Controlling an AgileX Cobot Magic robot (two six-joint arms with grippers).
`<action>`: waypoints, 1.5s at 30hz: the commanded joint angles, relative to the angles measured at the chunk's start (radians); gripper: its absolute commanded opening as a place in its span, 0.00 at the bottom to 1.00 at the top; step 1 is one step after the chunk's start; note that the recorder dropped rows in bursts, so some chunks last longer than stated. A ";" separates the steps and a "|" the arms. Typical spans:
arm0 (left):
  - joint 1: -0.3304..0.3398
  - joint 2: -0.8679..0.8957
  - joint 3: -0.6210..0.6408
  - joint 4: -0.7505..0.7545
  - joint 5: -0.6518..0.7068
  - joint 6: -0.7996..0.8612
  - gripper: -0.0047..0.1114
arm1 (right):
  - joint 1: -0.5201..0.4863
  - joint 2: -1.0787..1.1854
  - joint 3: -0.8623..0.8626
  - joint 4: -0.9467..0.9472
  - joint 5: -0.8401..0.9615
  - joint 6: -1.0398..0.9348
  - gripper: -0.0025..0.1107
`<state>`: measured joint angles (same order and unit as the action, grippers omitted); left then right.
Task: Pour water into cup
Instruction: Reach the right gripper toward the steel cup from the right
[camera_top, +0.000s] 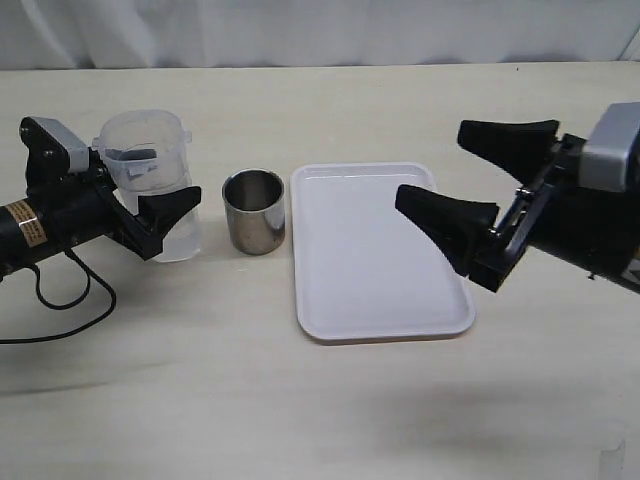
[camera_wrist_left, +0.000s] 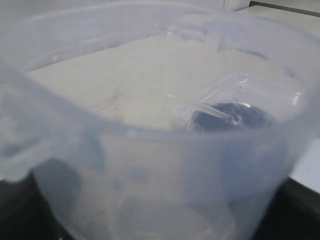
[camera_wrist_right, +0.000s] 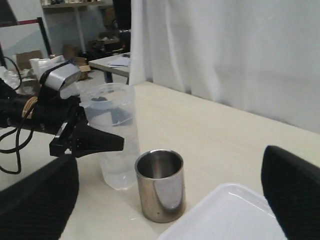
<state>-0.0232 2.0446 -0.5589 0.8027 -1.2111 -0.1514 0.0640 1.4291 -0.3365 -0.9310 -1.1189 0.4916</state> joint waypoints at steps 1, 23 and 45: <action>-0.003 0.002 -0.006 0.006 -0.010 -0.010 0.04 | -0.004 0.190 -0.109 -0.085 -0.086 -0.010 0.83; -0.003 0.002 -0.006 0.008 -0.010 -0.010 0.04 | 0.236 0.772 -0.615 -0.070 -0.049 -0.106 0.83; -0.003 0.002 -0.006 0.008 -0.010 -0.010 0.04 | 0.243 0.861 -0.733 -0.053 0.079 -0.087 0.83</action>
<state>-0.0232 2.0446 -0.5589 0.8027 -1.2111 -0.1551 0.3025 2.2901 -1.0621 -0.9771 -1.0460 0.4035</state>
